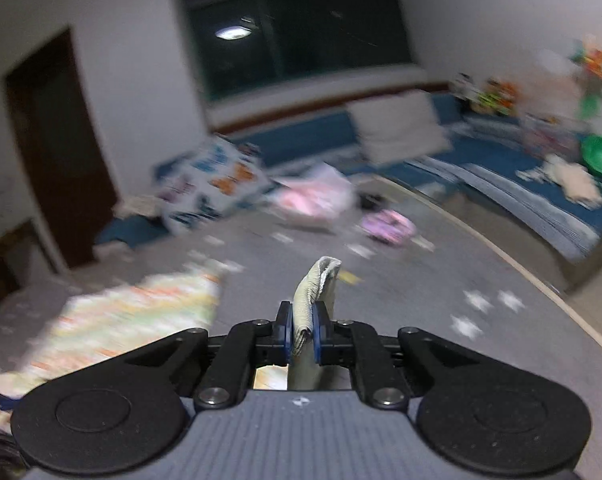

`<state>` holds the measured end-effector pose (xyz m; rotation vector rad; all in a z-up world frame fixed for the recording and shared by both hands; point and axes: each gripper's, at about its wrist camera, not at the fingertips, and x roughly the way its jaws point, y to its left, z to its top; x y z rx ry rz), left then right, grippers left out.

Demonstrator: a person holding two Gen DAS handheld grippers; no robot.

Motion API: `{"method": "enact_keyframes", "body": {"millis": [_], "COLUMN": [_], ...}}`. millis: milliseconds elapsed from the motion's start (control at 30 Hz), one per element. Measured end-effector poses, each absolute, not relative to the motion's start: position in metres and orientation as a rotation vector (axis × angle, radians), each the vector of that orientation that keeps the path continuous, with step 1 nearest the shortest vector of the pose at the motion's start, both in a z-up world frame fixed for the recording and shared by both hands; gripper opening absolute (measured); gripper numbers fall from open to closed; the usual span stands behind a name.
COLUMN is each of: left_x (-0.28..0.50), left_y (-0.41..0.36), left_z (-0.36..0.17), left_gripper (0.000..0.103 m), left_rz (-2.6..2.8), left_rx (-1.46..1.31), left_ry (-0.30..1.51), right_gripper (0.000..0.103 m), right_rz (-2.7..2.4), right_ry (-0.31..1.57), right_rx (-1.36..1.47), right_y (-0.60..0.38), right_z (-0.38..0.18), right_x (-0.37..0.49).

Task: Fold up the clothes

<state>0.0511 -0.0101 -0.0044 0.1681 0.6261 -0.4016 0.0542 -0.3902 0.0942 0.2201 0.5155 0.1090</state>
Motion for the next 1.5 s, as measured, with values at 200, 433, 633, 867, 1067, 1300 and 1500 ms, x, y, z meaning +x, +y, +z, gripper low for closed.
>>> {"method": "enact_keyframes", "body": {"millis": [200,433,633,867,1067,1300,1500], "left_x": [0.046,0.039,0.034,0.032,0.033,0.050,0.072], "left_y": [-0.001,0.010,0.021,0.035,0.043,0.035,0.023], "left_z": [-0.002,0.000,-0.002,-0.002,0.003,0.007,0.007], "left_gripper": [0.070,0.071,0.072,0.073,0.073,0.060,0.038], "left_rz": [-0.394,-0.380,-0.358,-0.314,-0.281,-0.286,-0.304], "left_rx": [0.146,0.117,0.099,0.083,0.065,0.054,0.070], "left_ry": [0.608,0.589,0.591,0.600,0.590,0.597,0.614], "right_gripper": [0.009,0.009,0.009,0.029,0.034,0.034,0.034], "right_rz": [0.325,0.538,0.656,0.742,0.632,0.496,0.501], "right_ry": [0.434,0.408,0.481,0.580,0.688,0.807,0.794], "right_rx": [0.189,0.102,0.039,0.004,-0.047,-0.039,-0.055], "right_y": [-0.332,-0.244,-0.179,-0.154,-0.190,-0.238,-0.246], "right_z": [0.145,0.166,0.141,0.110,0.079,0.034,0.031], "right_x": [0.068,0.087,0.098,0.092,0.098,0.102,0.104]}}
